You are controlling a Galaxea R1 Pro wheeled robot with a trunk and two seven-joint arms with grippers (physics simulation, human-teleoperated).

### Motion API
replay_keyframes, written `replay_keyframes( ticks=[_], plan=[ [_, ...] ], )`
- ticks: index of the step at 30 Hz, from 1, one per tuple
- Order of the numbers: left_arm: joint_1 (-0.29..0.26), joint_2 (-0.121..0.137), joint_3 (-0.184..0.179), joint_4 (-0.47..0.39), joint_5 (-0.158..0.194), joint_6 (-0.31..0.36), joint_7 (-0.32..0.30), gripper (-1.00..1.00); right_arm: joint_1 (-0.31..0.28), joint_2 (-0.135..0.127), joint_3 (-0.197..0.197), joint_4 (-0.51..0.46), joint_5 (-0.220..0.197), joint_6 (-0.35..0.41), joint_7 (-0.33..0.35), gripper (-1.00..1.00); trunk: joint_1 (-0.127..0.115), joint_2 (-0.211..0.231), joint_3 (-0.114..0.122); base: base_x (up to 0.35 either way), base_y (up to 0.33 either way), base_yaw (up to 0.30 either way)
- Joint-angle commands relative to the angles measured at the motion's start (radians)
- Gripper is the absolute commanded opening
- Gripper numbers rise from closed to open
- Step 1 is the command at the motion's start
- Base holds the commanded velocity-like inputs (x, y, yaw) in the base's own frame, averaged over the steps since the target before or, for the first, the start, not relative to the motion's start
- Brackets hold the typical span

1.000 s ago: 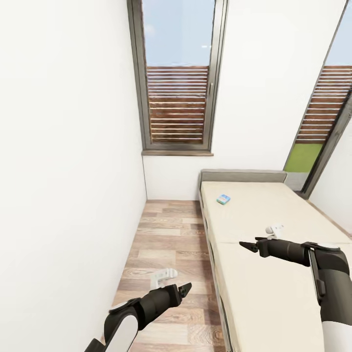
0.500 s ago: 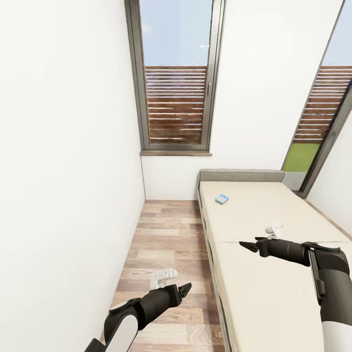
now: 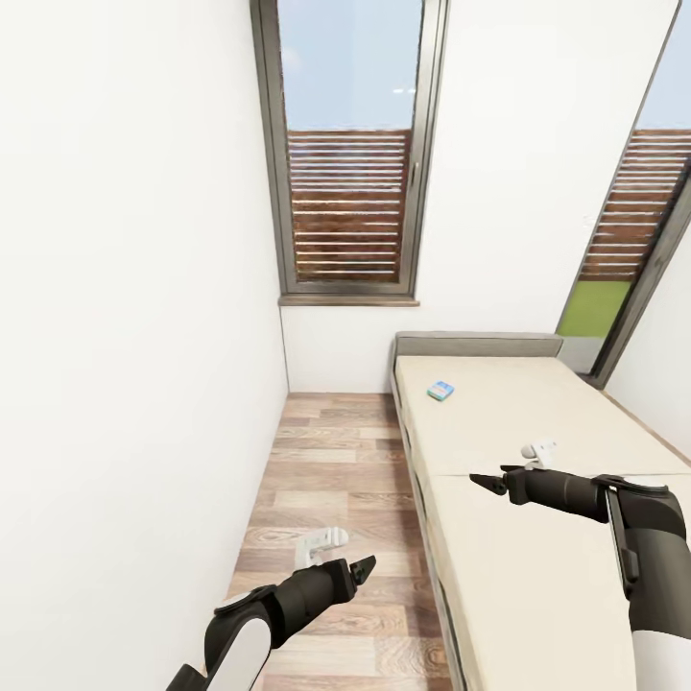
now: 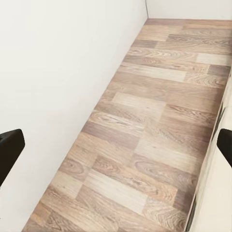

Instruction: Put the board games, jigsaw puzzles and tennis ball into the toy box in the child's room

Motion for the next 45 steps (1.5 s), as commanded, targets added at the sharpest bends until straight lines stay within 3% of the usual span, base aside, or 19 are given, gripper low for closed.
replay_keyframes(
  ticks=[1,45],
  plan=[
    [-0.001,0.000,0.000,-0.001,0.010,0.003,0.009,1.00,-0.001,0.000,-0.001,-0.001,0.008,0.006,0.009,1.00,0.001,-0.002,-0.002,0.000,0.045,-0.001],
    [-0.001,0.000,-0.001,0.000,0.010,0.003,0.009,1.00,-0.001,-0.004,-0.003,-0.002,0.009,0.006,0.009,1.00,0.001,-0.002,-0.002,0.005,0.028,0.000]
  ],
)
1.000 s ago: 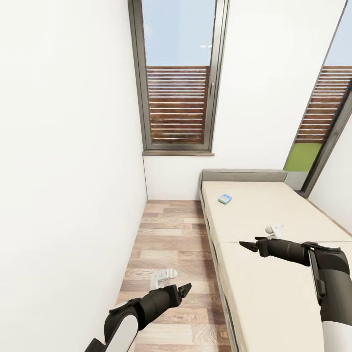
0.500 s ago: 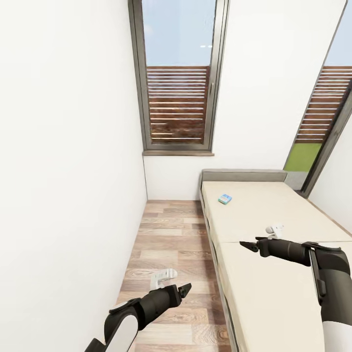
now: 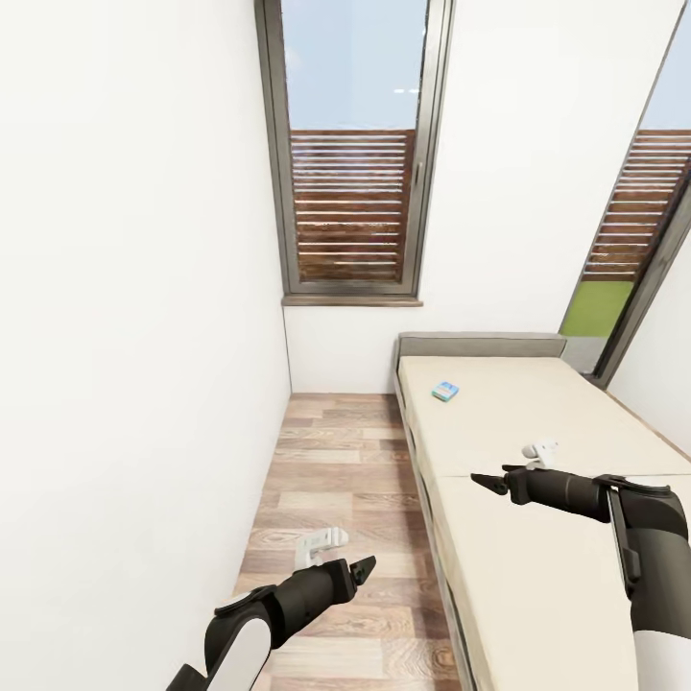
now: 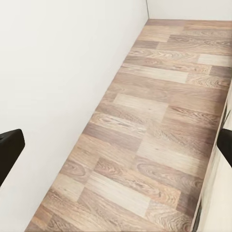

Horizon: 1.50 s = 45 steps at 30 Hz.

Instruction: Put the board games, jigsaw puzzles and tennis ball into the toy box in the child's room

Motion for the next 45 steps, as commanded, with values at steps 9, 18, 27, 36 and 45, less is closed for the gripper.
replay_keyframes(
  ticks=[9,18,27,36,45],
  plan=[
    [-0.001,0.000,0.000,-0.001,0.010,0.003,0.009,1.00,-0.001,0.001,-0.001,-0.001,0.009,0.006,0.009,1.00,0.001,-0.002,-0.002,0.004,0.015,0.000],
    [-0.001,0.000,0.000,-0.001,0.010,0.003,0.009,1.00,-0.001,0.002,-0.001,-0.002,0.009,0.006,0.009,1.00,0.001,-0.002,-0.002,0.001,0.004,0.000],
    [-0.001,0.000,0.000,-0.001,0.010,0.003,0.010,1.00,-0.001,0.001,-0.001,-0.002,0.008,0.006,0.009,1.00,0.001,-0.002,-0.002,0.000,0.001,0.000],
    [-0.001,0.000,-0.001,-0.001,0.010,0.003,0.010,1.00,-0.001,0.001,-0.001,-0.002,0.008,0.006,0.009,1.00,0.001,-0.002,-0.002,0.006,0.000,0.000],
    [-0.001,0.000,-0.002,-0.001,0.010,0.003,0.010,1.00,-0.001,0.002,-0.001,-0.002,0.008,0.006,0.009,1.00,0.001,-0.002,-0.002,0.152,0.000,0.000]
  ],
)
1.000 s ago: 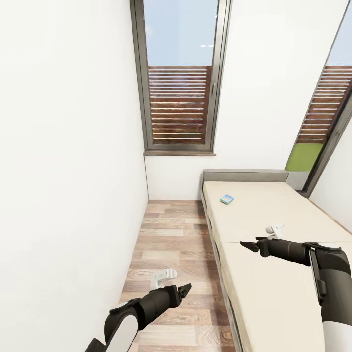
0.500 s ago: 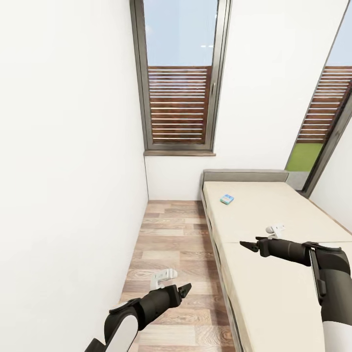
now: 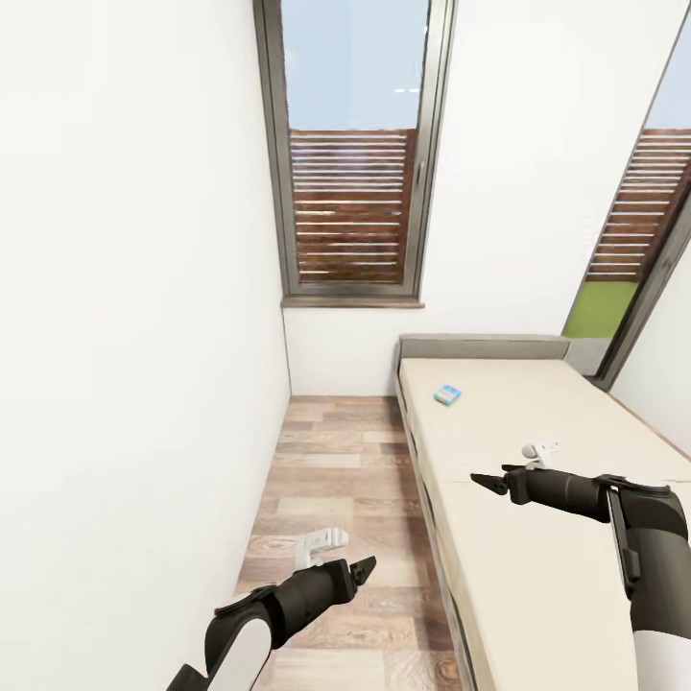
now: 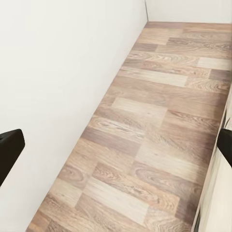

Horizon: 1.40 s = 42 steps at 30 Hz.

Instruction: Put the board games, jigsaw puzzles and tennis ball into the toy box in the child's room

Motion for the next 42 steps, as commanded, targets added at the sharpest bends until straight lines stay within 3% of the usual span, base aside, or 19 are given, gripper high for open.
replay_keyframes(
  ticks=[1,14,42],
  plan=[
    [-0.001,0.000,0.000,-0.001,0.011,0.003,0.009,1.00,-0.001,0.000,-0.001,-0.001,0.009,0.006,0.009,1.00,0.001,-0.002,-0.002,0.238,0.000,0.000],
    [-0.001,0.000,-0.003,-0.001,0.011,0.002,0.011,1.00,-0.001,0.000,-0.001,-0.001,0.009,0.006,0.009,1.00,0.001,-0.002,-0.002,0.196,0.000,0.000],
    [-0.001,0.000,-0.004,-0.001,0.011,0.003,0.012,1.00,-0.001,0.000,-0.001,-0.001,0.008,0.006,0.009,1.00,0.001,-0.002,-0.002,0.021,0.000,0.000]
  ],
)
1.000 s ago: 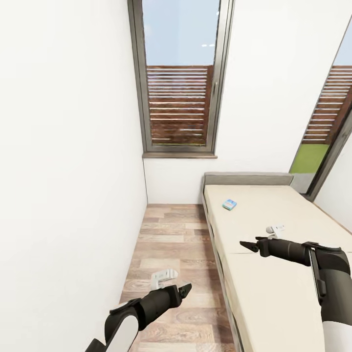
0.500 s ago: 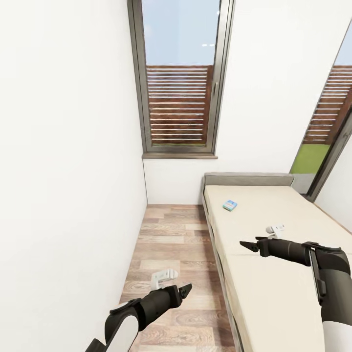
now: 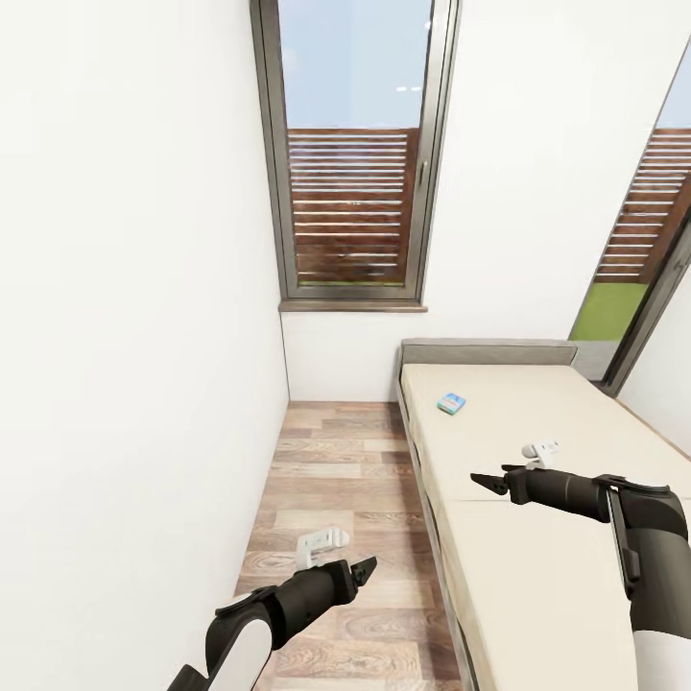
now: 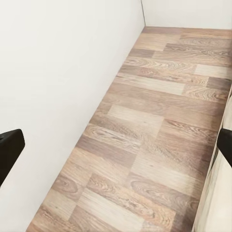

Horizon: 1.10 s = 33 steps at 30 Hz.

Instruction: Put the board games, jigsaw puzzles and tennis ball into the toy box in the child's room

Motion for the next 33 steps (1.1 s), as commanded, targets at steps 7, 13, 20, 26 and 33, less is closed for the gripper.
replay_keyframes(
  ticks=[7,13,20,26,33],
  plan=[
    [-0.001,0.000,0.000,-0.001,0.011,0.003,0.011,1.00,-0.001,0.000,-0.001,-0.001,0.009,0.006,0.009,1.00,0.001,-0.002,-0.002,0.001,0.000,0.000],
    [-0.001,0.000,0.000,-0.001,0.011,0.003,0.012,1.00,-0.001,0.000,-0.001,-0.001,0.008,0.006,0.009,1.00,0.001,-0.002,-0.002,0.059,0.080,0.000],
    [-0.001,0.000,-0.001,-0.001,0.011,0.003,0.013,1.00,-0.001,0.000,-0.001,-0.001,0.008,0.006,0.009,1.00,0.001,-0.002,-0.002,0.121,0.136,0.000],
    [-0.001,0.000,-0.001,-0.001,0.011,0.002,0.013,1.00,-0.001,0.001,-0.001,-0.001,0.008,0.006,0.009,1.00,0.001,-0.002,-0.002,0.058,0.063,0.000],
    [-0.001,0.000,-0.001,-0.001,0.011,0.003,0.013,1.00,-0.001,0.002,-0.001,-0.001,0.008,0.006,0.009,1.00,0.001,-0.002,-0.002,0.024,0.026,0.000]
  ],
)
